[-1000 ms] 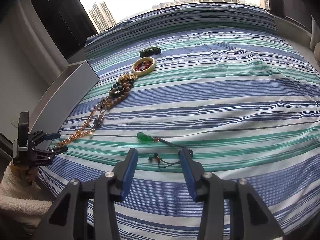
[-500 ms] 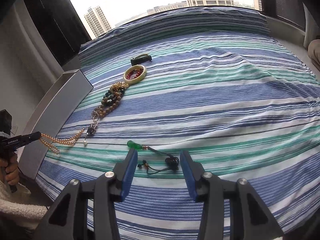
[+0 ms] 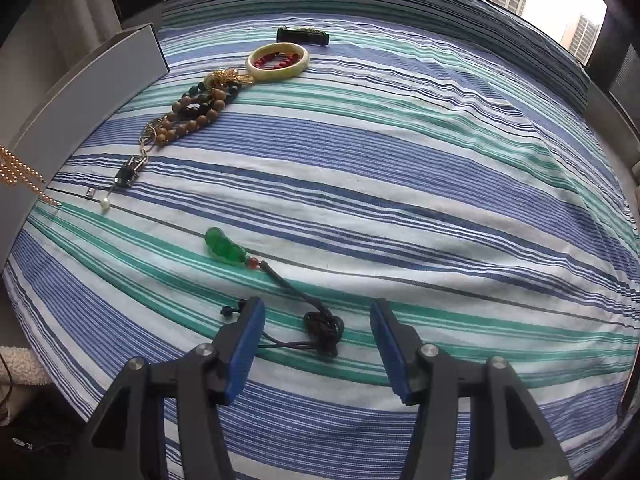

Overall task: Organize jewelry
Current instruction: 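Carry both items into the white box and open both grippers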

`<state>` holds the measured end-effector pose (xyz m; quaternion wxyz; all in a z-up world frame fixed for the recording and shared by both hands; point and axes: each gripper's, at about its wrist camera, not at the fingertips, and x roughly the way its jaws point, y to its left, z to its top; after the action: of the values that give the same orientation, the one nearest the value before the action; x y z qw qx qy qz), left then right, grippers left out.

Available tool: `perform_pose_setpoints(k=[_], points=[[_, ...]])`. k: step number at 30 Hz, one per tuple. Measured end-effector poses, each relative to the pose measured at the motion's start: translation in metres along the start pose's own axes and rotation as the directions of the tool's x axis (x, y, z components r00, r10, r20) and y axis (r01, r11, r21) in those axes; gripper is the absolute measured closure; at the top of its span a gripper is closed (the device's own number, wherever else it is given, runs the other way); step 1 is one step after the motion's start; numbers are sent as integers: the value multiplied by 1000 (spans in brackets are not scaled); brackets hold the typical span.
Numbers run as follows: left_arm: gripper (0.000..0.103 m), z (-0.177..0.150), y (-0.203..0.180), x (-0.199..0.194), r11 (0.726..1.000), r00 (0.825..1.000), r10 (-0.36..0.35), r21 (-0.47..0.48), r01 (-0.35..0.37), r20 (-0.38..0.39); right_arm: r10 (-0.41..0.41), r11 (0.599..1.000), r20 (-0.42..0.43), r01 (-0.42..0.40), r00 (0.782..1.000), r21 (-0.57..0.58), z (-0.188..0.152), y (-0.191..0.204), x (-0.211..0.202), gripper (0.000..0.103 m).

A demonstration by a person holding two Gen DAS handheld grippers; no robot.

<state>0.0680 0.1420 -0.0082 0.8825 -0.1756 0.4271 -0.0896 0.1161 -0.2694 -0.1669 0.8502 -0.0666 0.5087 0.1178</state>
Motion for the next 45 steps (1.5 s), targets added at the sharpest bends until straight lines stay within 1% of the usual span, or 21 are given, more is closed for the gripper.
perform_pose_setpoints(k=[2, 3, 4, 6, 8, 10, 14, 17, 20, 24, 26, 28, 30, 32, 34, 38, 39, 42, 43, 44, 45], points=[[90, 0, 2, -5, 1000, 1000, 2, -7, -2, 7, 65, 997, -12, -65, 998, 49, -4, -6, 2, 48], [90, 0, 2, -9, 1000, 1000, 2, -7, -2, 13, 86, 994, -18, -85, 996, 70, -6, -8, 2, 74], [90, 0, 2, -12, 1000, 1000, 5, -7, -5, 20, 78, 994, -22, -76, 997, 73, -8, -8, 1, 90], [90, 3, 2, -21, 1000, 999, 8, -7, -8, 38, 93, 991, -16, -91, 996, 99, -9, -10, -6, 90], [90, 7, 2, -33, 1000, 998, 9, -10, -8, 61, 143, 981, 32, -146, 989, 130, -5, -10, -24, 90], [90, 12, 3, -48, 1000, 996, 10, -14, -8, 87, 197, 968, 94, -209, 976, 139, 7, -5, -48, 90], [90, 25, 11, -82, 999, 990, 28, -35, -24, 136, 298, 946, 203, -317, 933, 69, 47, 24, -100, 90], [90, 35, 22, -110, 995, 980, 92, -58, -82, 179, 379, 923, 253, -385, 890, -29, 84, 62, -134, 90], [90, 41, 37, -135, 982, 960, 182, -96, -165, 212, 456, 890, 287, -431, 842, -150, 120, 112, -163, 91], [90, 45, 63, -152, 950, 926, 300, -158, -268, 228, 565, 821, 282, -494, 776, -285, 165, 186, -184, 91], [90, 42, 77, -153, 925, 901, 368, -185, -331, 228, 592, 796, 280, -493, 756, -351, 183, 225, -189, 91], [90, 38, 90, -150, 904, 885, 414, -210, -372, 215, 625, 760, 248, -506, 740, -408, 198, 266, -187, 91], [103, 34, 104, -142, 890, 878, 438, -234, -393, 193, 638, 736, 212, -505, 741, -451, 208, 306, -179, 90], [102, 30, 117, -134, 872, 868, 467, -254, -419, 171, 641, 713, 163, -504, 750, -488, 215, 345, -163, 90], [102, 26, 130, -123, 864, 870, 472, -272, -423, 146, 629, 703, 119, -496, 769, -511, 218, 376, -143, 90], [102, 17, 154, -100, 845, 868, 487, -302, -442, 93, 592, 708, 54, -487, 804, -512, 220, 418, -101, 90], [102, 16, 159, -93, 841, 869, 488, -309, -444, 80, 586, 714, 47, -488, 809, -502, 220, 422, -92, 89], [102, 9, 169, -87, 834, 870, 490, -322, -448, 60, 592, 716, 21, -514, 806, -472, 218, 427, -80, 87], [97, 6, 170, -89, 829, 865, 498, -326, -455, 58, 590, 718, 17, -514, 808, -469, 218, 429, -79, 81], [82, 4, 171, -92, 826, 863, 502, -328, -458, 60, 589, 717, 11, -516, 808, -469, 218, 429, -80, 73], [71, 2, 171, -94, 822, 859, 509, -332, -463, 62, 588, 720, 18, -512, 809, -469, 217, 427, -83, 58]])
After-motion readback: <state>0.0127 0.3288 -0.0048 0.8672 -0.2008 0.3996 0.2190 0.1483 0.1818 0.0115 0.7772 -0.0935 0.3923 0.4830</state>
